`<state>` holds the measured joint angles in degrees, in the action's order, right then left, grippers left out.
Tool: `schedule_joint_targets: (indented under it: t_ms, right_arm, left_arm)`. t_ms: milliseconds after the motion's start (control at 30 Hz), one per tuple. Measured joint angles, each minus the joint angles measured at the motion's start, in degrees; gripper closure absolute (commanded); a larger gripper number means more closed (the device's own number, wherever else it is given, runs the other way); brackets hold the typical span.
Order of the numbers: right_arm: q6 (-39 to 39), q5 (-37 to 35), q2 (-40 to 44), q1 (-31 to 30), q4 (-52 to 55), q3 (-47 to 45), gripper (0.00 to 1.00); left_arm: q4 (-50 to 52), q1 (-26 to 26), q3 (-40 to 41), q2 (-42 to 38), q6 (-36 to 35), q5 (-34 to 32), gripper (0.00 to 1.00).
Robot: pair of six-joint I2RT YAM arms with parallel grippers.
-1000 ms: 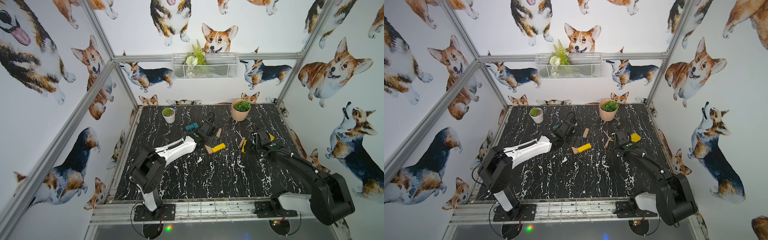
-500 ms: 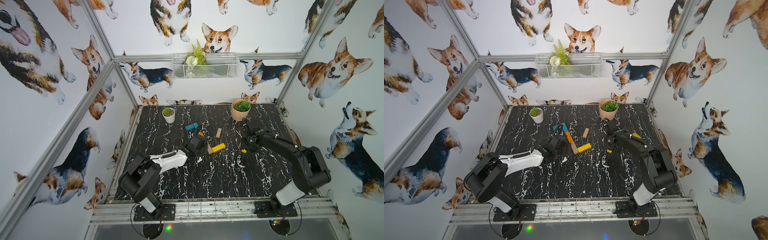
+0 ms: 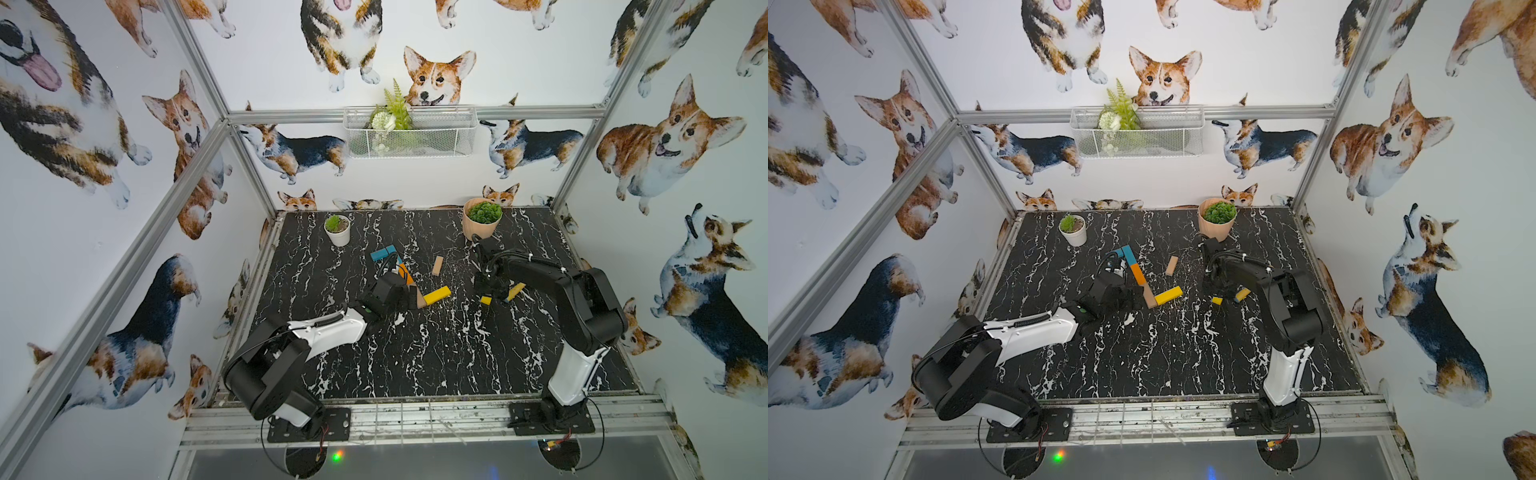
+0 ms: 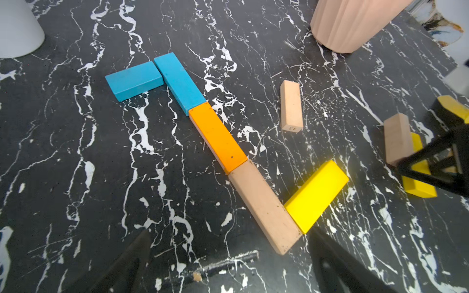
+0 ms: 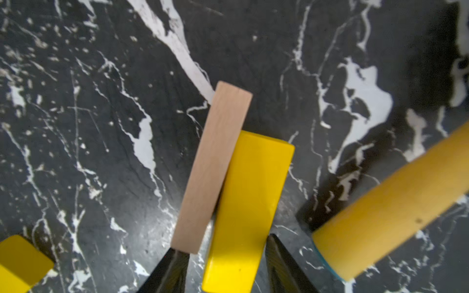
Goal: Assemble a giraffe with building blocks
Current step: Pick up the building block from the center of the board.
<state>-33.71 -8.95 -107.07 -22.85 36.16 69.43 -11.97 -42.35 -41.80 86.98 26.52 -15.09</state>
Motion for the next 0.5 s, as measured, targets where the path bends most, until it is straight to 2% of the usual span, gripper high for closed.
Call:
schedule_joint_targets:
  t_ms: [233, 333, 500]
  right_arm:
    - [-2.6, -0.3, -4.7, -0.4, 0.9, 5.4, 0.72]
    - [-4.0, -0.6, -4.7, -0.5, 1.6, 5.8, 0.81]
    - [-7.0, -1.7, -2.0, -0.4, 4.3, 6.1, 0.89]
  left_arm:
    - [-0.9, 0.0, 0.2, 0.0, -0.4, 1.4, 0.0]
    - [-1.0, 0.0, 0.2, 0.0, -0.4, 1.7, 0.0]
    - [-1.0, 0.0, 0.2, 0.0, -0.4, 2.2, 0.0]
